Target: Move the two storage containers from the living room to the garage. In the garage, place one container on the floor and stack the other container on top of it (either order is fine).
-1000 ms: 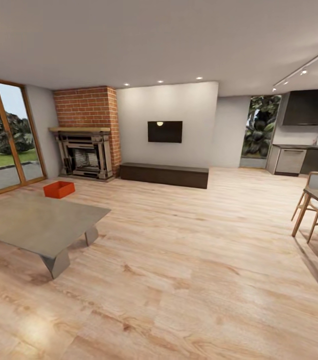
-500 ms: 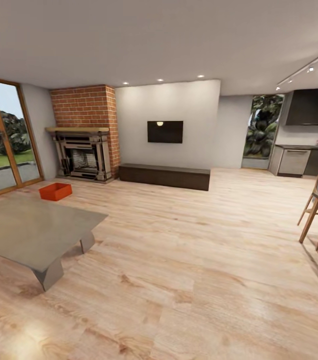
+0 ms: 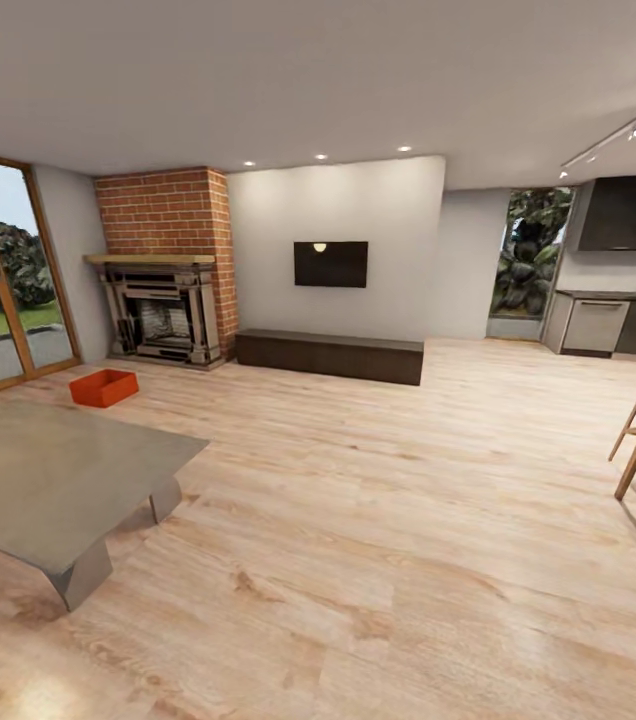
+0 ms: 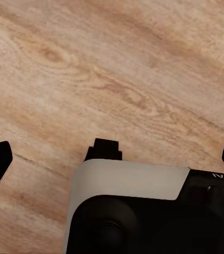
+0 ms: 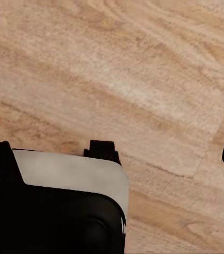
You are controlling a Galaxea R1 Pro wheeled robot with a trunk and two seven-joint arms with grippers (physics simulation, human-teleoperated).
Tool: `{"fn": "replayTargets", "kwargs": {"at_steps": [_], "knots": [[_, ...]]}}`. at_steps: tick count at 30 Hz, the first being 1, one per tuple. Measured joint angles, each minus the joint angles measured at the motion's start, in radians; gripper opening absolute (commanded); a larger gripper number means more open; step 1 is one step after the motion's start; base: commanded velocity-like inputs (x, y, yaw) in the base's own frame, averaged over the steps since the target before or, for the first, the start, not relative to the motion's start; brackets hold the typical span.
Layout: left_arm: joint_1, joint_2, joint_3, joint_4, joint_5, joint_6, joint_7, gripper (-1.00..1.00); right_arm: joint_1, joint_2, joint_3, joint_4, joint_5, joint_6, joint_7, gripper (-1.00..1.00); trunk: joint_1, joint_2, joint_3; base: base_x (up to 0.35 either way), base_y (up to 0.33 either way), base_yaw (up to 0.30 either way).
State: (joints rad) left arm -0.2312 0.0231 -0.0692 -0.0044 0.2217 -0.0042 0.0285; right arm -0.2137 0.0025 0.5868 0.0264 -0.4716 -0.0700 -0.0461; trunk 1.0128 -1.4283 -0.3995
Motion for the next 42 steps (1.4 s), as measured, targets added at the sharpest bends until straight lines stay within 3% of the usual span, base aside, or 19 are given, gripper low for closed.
{"fn": "replayTargets", "kwargs": {"at_steps": [16,42], "knots": [[0.000,0.000,0.000,0.000,0.000,0.000,0.000,1.00,0.000,0.000,0.000,0.000,0.000,0.000,0.000,1.00,0.000,0.000,0.000,0.322,0.000,-0.161],[0.000,0.000,0.000,0.000,0.001,0.000,0.000,1.00,-0.001,-0.001,0.001,0.000,0.000,0.001,0.000,1.00,0.000,0.000,0.000,0.322,0.000,-0.005]]}}
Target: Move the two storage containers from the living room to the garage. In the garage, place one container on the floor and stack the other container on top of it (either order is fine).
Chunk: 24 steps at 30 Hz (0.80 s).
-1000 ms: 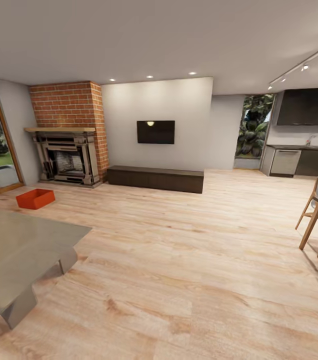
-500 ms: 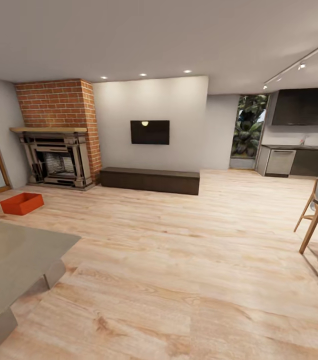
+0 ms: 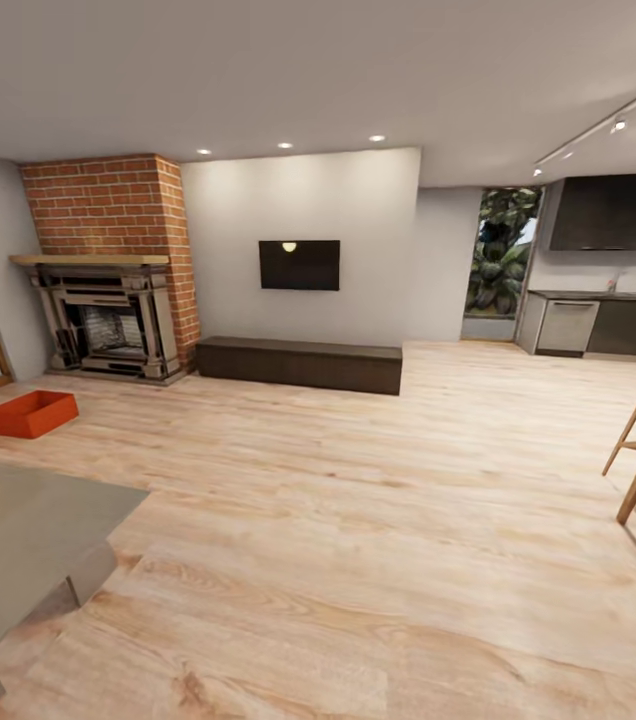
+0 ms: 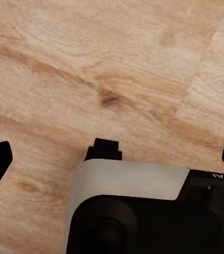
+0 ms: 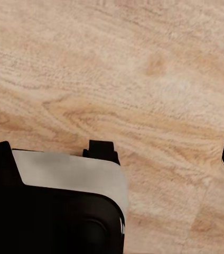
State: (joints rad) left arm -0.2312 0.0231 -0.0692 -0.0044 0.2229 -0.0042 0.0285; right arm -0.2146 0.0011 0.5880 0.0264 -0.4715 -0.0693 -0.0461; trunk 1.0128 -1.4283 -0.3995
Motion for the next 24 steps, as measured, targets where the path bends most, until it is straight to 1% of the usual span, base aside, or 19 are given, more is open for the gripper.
{"fn": "replayTargets", "kwargs": {"at_steps": [24], "knots": [[0.000,0.000,0.000,0.000,-0.001,0.000,0.000,1.00,0.000,0.000,-0.001,0.000,-0.002,0.001,-0.002,1.00,0.000,0.000,0.000,0.322,0.000,0.000]]}}
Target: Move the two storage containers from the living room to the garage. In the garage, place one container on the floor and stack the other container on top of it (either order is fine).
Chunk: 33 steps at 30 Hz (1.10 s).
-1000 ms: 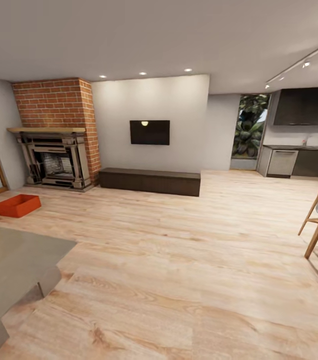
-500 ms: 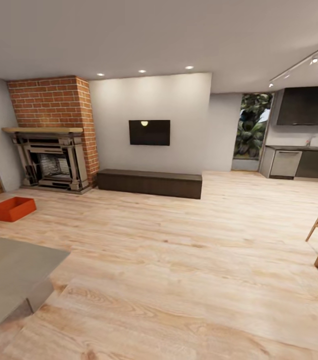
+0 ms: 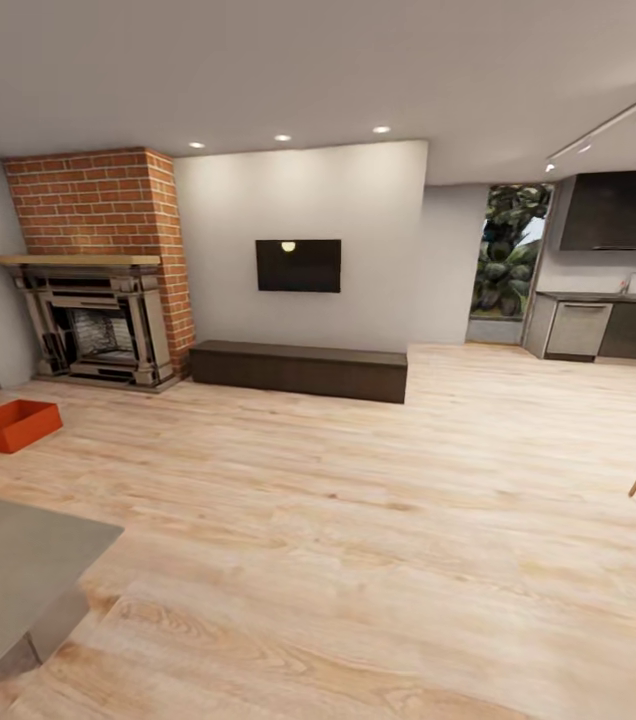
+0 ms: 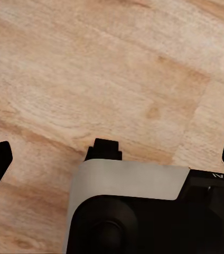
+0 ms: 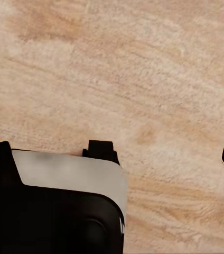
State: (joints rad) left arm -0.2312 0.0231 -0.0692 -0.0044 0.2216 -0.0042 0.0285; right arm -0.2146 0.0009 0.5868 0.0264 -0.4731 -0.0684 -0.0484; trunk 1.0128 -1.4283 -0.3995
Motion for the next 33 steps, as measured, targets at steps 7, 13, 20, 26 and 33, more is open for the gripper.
{"fn": "replayTargets", "kwargs": {"at_steps": [7,13,20,26,33], "knots": [[0.000,0.000,0.000,0.000,0.000,0.000,0.000,1.00,0.000,0.000,0.000,0.000,0.000,0.000,-0.001,1.00,0.000,0.000,0.000,0.322,0.000,0.000],[0.000,0.000,0.000,0.000,0.001,0.000,0.000,1.00,0.000,0.001,0.000,0.000,0.001,-0.001,-0.003,1.00,0.000,0.000,0.000,0.322,0.000,0.000],[0.000,0.000,0.000,0.000,0.000,0.000,0.000,1.00,0.000,0.002,0.000,0.000,0.002,-0.001,-0.005,1.00,0.000,0.000,0.000,0.322,0.000,0.000],[0.000,0.000,0.000,0.000,0.000,0.000,0.000,1.00,0.000,0.003,0.000,0.000,0.002,-0.001,-0.005,1.00,0.000,0.000,0.000,0.322,0.000,0.000],[0.000,0.000,0.000,0.000,0.000,0.000,0.000,1.00,0.000,0.003,0.000,0.000,0.002,-0.001,-0.005,1.00,0.000,0.000,0.000,0.322,0.000,0.000]]}}
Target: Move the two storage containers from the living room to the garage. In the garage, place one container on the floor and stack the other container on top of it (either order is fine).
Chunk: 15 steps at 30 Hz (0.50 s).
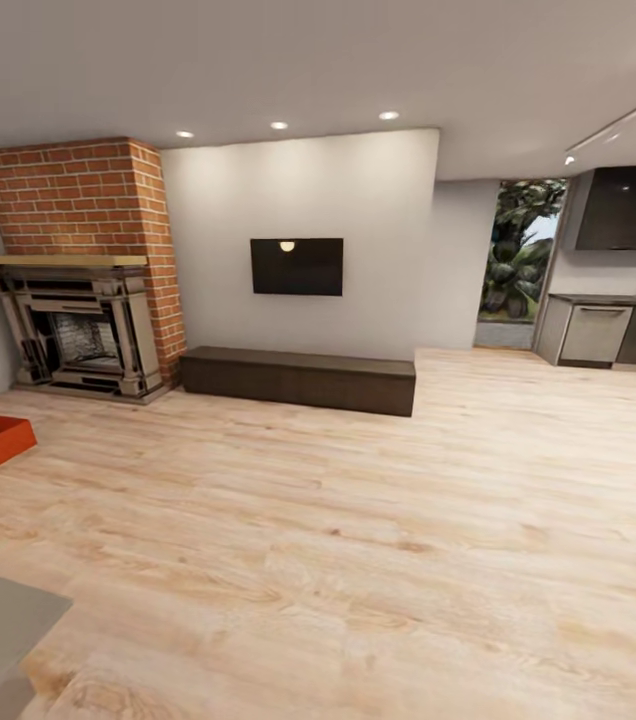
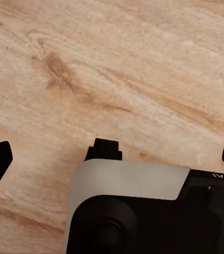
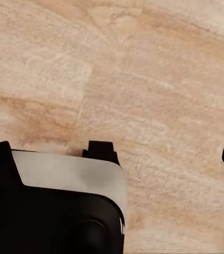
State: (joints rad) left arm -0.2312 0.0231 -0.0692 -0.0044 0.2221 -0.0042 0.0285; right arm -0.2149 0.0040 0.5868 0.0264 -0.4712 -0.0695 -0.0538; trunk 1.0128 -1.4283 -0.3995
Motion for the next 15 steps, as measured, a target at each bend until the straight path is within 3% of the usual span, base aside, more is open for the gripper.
{"fn": "replayTargets", "kwargs": {"at_steps": [15], "knots": [[0.000,0.000,0.000,0.000,0.000,0.000,0.000,1.00,0.001,0.000,0.000,0.000,0.000,-0.001,0.000,1.00,0.000,0.000,0.000,0.322,0.000,0.000]]}}
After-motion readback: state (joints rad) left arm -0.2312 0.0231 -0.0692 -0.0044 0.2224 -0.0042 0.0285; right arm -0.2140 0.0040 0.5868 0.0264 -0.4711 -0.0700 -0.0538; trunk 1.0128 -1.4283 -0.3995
